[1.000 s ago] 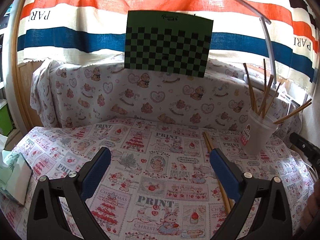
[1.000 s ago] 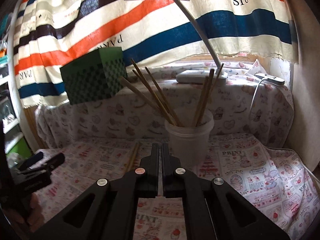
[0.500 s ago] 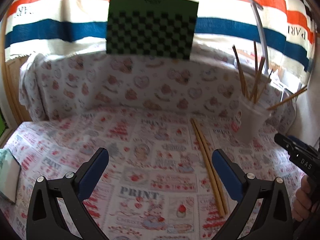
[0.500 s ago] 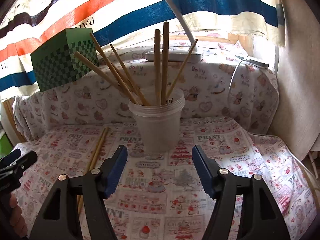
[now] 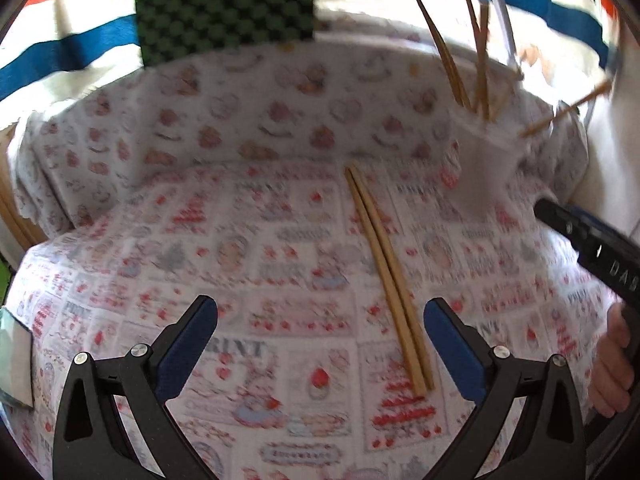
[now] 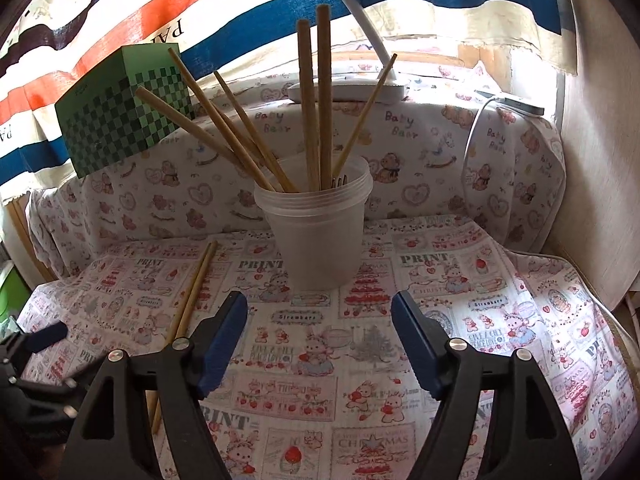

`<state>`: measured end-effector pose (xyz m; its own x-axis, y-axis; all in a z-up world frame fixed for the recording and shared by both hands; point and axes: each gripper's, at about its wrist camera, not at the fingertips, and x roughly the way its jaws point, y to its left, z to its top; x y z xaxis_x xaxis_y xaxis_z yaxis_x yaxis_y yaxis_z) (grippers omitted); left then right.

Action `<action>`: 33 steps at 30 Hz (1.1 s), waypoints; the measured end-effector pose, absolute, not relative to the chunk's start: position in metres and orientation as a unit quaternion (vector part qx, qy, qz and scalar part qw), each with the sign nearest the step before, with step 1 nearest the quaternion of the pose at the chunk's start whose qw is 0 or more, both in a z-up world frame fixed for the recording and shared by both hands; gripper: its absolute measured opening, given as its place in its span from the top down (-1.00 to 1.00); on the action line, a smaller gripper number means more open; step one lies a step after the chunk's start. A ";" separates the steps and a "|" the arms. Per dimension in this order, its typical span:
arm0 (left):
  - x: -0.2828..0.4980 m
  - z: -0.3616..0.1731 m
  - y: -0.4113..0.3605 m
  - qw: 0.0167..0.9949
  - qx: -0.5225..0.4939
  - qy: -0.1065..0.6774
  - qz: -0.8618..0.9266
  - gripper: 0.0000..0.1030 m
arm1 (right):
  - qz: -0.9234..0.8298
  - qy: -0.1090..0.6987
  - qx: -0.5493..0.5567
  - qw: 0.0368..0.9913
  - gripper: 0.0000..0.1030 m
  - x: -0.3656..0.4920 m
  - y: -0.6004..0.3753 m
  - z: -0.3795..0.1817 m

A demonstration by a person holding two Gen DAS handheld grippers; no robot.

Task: Organize utensils
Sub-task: 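Close the left tool on one of the two remaining wooden sticks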

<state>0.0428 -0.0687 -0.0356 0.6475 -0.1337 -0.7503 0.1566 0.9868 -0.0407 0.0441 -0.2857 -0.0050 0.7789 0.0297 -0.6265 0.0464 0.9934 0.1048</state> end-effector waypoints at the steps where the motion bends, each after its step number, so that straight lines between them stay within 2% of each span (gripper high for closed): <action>1: 0.044 -0.037 -0.071 0.903 0.008 0.419 -0.093 -0.94 | -0.005 0.331 0.057 0.942 -0.48 0.044 -0.286 -0.004; 9: 0.052 -0.051 -0.090 0.879 0.040 0.465 -0.096 -0.23 | 0.001 0.339 0.077 0.938 -0.50 0.044 -0.290 -0.002; 19: 0.049 -0.052 -0.098 0.878 0.052 0.468 -0.091 -0.13 | 0.005 0.357 0.085 0.930 -0.53 0.047 -0.291 -0.006; 25: 0.049 -0.052 -0.086 0.874 0.030 0.475 -0.097 0.25 | 0.000 0.362 0.087 0.928 -0.53 0.049 -0.293 -0.008; 29: 0.047 -0.056 -0.090 0.871 0.035 0.480 -0.095 0.25 | 0.001 0.365 0.090 0.927 -0.53 0.050 -0.293 -0.009; 33: 0.038 -0.056 -0.106 0.882 0.083 0.457 -0.081 0.28 | -0.004 0.365 0.084 0.927 -0.53 0.050 -0.291 -0.010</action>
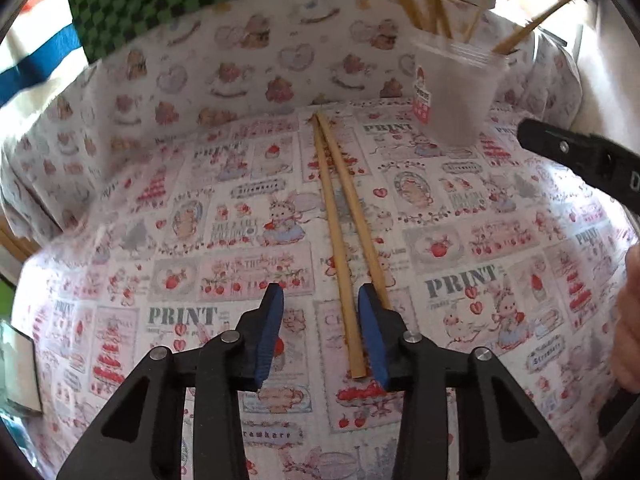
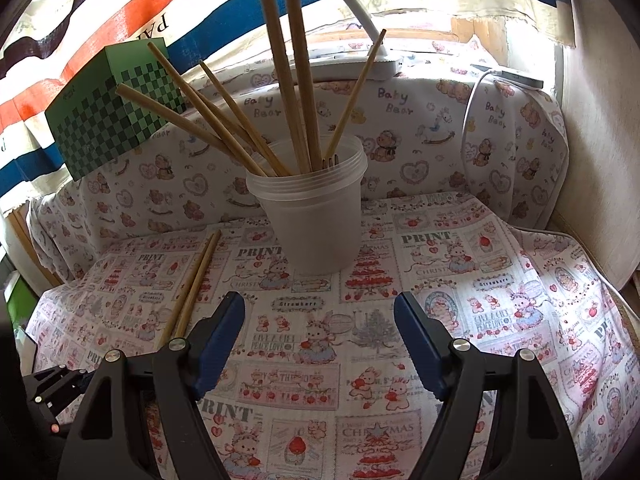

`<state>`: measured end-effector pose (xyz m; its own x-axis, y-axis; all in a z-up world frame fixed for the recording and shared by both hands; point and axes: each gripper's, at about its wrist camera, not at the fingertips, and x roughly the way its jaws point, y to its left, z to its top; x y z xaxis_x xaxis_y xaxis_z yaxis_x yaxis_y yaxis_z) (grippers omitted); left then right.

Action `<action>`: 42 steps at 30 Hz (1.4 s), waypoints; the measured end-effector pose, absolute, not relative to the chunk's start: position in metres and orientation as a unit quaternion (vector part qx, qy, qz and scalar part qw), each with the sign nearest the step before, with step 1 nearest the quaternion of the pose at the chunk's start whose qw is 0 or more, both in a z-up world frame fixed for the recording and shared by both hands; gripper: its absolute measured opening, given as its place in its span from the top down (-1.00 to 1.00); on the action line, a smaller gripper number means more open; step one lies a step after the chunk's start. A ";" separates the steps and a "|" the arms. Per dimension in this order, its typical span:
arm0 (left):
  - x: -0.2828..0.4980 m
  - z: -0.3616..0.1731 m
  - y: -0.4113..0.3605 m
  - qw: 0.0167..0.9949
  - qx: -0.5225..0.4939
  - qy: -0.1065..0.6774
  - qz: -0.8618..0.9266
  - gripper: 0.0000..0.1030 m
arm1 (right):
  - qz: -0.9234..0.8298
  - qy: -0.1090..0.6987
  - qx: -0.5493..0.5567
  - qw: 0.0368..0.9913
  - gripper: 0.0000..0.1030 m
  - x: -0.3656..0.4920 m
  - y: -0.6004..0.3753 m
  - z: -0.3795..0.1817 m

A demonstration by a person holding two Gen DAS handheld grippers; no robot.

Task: Organize utensils
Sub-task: 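Close the left tool on one of the two remaining wooden sticks, then close the right tool on the other stick while the left tool lifts its stick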

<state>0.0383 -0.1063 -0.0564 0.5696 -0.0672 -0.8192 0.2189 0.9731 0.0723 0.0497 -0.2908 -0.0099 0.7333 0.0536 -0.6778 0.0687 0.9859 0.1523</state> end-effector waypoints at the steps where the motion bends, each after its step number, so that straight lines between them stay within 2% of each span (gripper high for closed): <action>1: 0.039 -0.057 -0.105 0.882 0.074 0.459 -0.082 0.28 | -0.006 0.364 0.082 0.928 -0.53 0.050 -0.291 -0.010; 4: 0.046 -0.056 -0.094 0.877 0.042 0.469 -0.098 0.33 | -0.010 0.362 0.082 0.929 -0.53 0.049 -0.291 -0.010; 5: 0.047 -0.056 -0.091 0.877 0.042 0.468 -0.097 0.52 | -0.010 0.361 0.083 0.929 -0.53 0.049 -0.292 -0.009; 6: 0.048 -0.056 -0.088 0.878 0.042 0.467 -0.095 0.83 | -0.010 0.360 0.084 0.929 -0.53 0.049 -0.292 -0.009; 7: 0.048 -0.056 -0.085 0.878 0.038 0.468 -0.099 0.87 | -0.010 0.359 0.084 0.929 -0.53 0.048 -0.292 -0.008; 11: 0.047 -0.052 -0.072 0.883 0.018 0.455 -0.110 0.88 | -0.011 0.357 0.082 0.930 -0.53 0.047 -0.292 -0.008; 22: 0.012 0.015 -0.051 0.938 0.013 0.335 -0.084 0.88 | -0.010 0.363 0.074 0.929 -0.53 0.050 -0.289 -0.011; 25: 0.012 0.025 -0.037 0.943 0.005 0.322 -0.084 0.88 | 0.021 0.379 0.085 0.921 -0.53 0.055 -0.287 -0.017; 30: 0.012 0.035 -0.019 0.951 -0.009 0.301 -0.073 0.89 | 0.096 0.451 0.127 0.878 -0.53 0.081 -0.278 -0.026; 32: 0.012 0.039 -0.013 0.954 -0.022 0.291 -0.075 0.88 | 0.118 0.470 0.146 0.863 -0.43 0.091 -0.270 -0.023; 34: 0.012 0.041 -0.008 0.958 -0.033 0.275 -0.070 0.89 | 0.135 0.479 0.139 0.856 -0.21 0.100 -0.254 -0.015; 38: 0.010 0.043 0.003 0.968 -0.063 0.237 -0.045 0.89 | 0.115 0.481 0.089 0.865 -0.09 0.115 -0.213 -0.003; 39: 0.011 0.043 0.006 0.968 -0.071 0.234 -0.047 0.89 | 0.113 0.485 0.082 0.864 0.04 0.123 -0.203 -0.004; 42: 0.011 0.043 0.012 0.967 -0.086 0.236 -0.048 0.89 | 0.103 0.511 0.072 0.850 0.18 0.146 -0.182 -0.015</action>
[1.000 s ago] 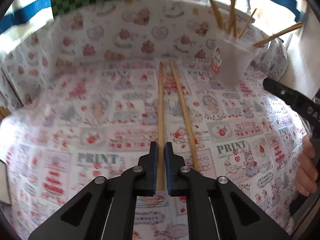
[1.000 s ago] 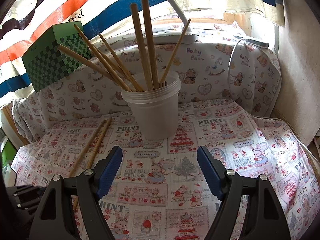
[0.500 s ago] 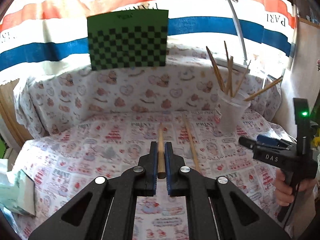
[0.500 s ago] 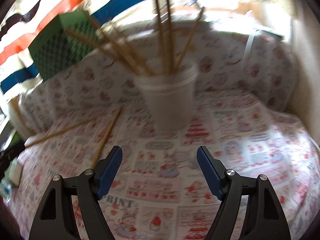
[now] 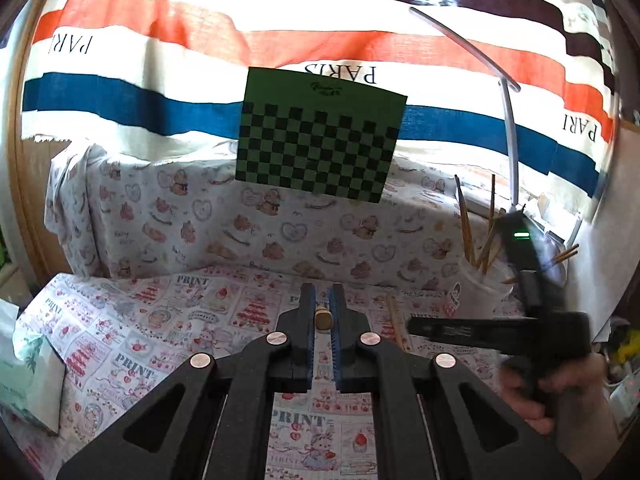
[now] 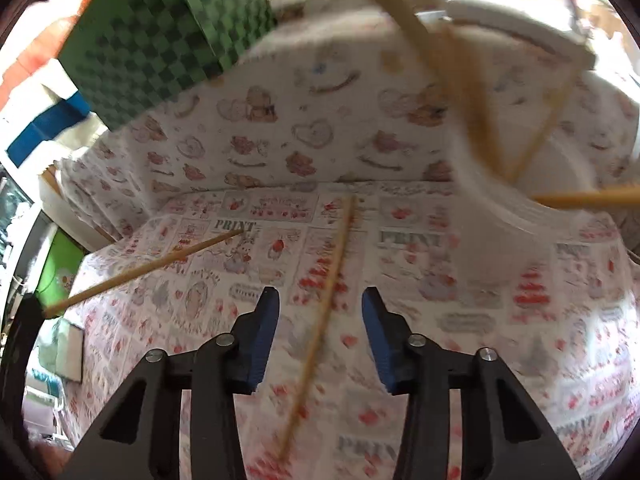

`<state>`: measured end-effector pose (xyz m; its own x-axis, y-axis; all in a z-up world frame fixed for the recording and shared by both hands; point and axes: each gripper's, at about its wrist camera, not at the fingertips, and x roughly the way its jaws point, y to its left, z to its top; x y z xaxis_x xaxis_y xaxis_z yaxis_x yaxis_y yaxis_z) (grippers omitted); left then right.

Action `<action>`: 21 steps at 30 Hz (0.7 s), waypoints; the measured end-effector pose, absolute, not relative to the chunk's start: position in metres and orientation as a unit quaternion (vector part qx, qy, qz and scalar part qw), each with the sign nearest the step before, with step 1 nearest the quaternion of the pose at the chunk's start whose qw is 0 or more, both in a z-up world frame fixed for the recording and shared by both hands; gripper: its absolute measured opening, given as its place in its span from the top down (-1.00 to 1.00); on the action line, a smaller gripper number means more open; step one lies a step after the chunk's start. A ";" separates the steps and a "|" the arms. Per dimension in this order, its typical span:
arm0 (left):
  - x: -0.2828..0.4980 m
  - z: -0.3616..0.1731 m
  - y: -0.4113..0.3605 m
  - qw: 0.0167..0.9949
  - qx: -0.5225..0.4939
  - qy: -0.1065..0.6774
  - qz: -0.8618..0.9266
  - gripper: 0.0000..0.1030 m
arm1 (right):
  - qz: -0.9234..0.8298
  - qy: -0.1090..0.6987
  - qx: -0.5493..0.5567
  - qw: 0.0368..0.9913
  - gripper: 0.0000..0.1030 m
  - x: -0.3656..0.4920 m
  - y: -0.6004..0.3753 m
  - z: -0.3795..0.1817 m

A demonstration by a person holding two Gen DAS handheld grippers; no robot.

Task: Organize utensils
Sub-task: 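Close the right tool on the other stick while the left tool lifts its stick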

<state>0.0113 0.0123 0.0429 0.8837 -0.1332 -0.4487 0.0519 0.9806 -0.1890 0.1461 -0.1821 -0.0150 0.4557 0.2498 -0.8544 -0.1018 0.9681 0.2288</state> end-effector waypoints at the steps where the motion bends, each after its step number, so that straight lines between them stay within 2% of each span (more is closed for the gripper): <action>1: 0.011 0.044 0.014 0.967 -0.087 0.235 -0.046 0.89 | 0.092 0.518 0.064 0.848 0.25 0.153 -0.178 -0.019; 4: 0.008 0.047 0.017 0.969 -0.082 0.230 -0.041 0.89 | 0.055 0.528 0.016 0.848 0.27 0.166 -0.161 -0.031; 8: 0.004 0.051 0.019 0.971 -0.075 0.225 -0.039 0.89 | 0.063 0.554 0.034 0.830 0.33 0.174 -0.156 -0.049; 13: 0.007 0.054 0.014 0.971 -0.062 0.230 -0.035 0.89 | 0.052 0.536 0.016 0.843 0.38 0.177 -0.151 -0.049; 15: 0.009 0.054 0.015 0.969 -0.067 0.234 -0.031 0.89 | 0.051 0.533 0.015 0.844 0.47 0.180 -0.148 -0.052; 18: 0.009 0.057 0.015 0.969 -0.070 0.235 -0.036 0.89 | 0.046 0.527 0.008 0.849 0.79 0.183 -0.147 -0.058; 21: 0.008 0.061 0.013 0.970 -0.060 0.231 -0.038 0.89 | 0.064 0.519 0.029 0.852 0.85 0.183 -0.152 -0.058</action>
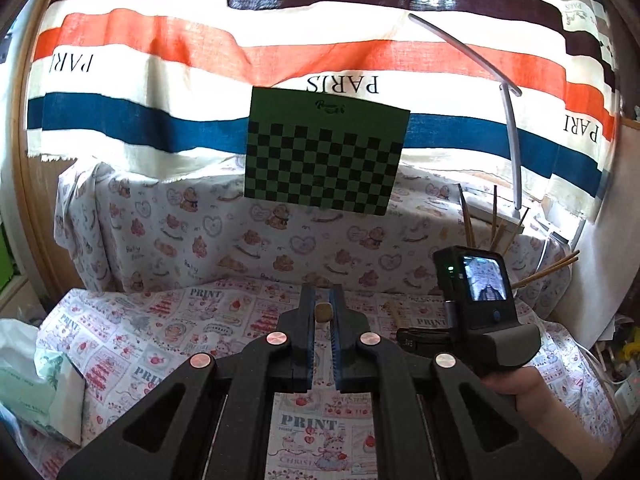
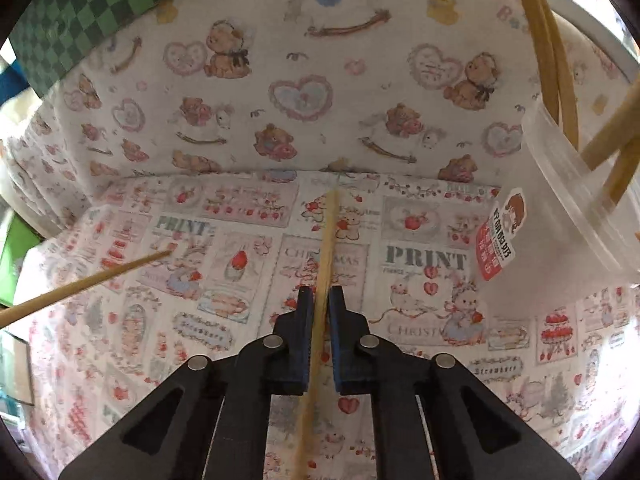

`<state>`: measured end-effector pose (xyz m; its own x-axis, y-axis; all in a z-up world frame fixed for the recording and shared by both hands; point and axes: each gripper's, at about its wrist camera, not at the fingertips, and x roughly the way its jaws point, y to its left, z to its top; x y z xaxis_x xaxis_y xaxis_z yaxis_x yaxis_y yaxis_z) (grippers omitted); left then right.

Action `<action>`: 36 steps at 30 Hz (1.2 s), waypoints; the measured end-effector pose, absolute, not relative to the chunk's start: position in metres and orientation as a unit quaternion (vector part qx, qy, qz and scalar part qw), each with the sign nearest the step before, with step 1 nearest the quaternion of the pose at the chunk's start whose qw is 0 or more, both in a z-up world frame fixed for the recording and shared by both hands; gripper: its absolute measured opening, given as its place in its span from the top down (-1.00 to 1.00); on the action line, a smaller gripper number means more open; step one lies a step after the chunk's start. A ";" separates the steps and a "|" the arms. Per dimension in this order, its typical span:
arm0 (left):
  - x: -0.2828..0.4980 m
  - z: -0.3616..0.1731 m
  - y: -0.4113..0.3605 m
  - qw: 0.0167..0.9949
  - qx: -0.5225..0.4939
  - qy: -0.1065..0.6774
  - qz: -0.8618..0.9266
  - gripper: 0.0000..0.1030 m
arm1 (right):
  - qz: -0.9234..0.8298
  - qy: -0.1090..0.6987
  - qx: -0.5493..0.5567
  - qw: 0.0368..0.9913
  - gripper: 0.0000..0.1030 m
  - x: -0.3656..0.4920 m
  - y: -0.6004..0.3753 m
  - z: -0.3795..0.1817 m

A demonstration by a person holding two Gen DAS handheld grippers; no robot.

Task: Organize utensils
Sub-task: 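Lift both held sticks upright and carry them over the cup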

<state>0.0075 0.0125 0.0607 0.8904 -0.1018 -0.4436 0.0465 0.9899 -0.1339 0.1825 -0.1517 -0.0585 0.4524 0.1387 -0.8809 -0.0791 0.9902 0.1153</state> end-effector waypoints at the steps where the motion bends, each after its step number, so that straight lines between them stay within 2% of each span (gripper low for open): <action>1: 0.007 0.062 0.011 0.971 -0.056 0.230 -0.040 0.89 | 0.071 0.510 0.034 0.856 0.85 0.179 -0.156 -0.055; 9: 0.014 0.069 0.004 0.968 -0.054 0.241 -0.049 0.89 | 0.145 0.409 0.042 0.900 0.85 0.108 -0.174 0.020; 18: 0.004 0.101 -0.009 0.973 -0.054 0.211 -0.082 0.89 | 0.144 0.264 0.066 0.952 0.85 0.044 -0.211 0.107; 25: 0.007 0.110 -0.026 0.967 -0.071 0.214 -0.122 0.89 | 0.120 0.238 0.067 0.961 0.85 0.023 -0.234 0.130; 36: 0.004 0.155 -0.060 0.966 -0.083 0.158 -0.184 0.89 | 0.119 0.061 0.126 0.983 0.85 -0.018 -0.292 0.172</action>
<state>0.0045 -0.0600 0.1551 0.8820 -0.3826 -0.2750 0.3299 0.9182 -0.2194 -0.0183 -0.2925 0.1722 0.9643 0.2490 -0.0906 -0.2181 0.9400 0.2624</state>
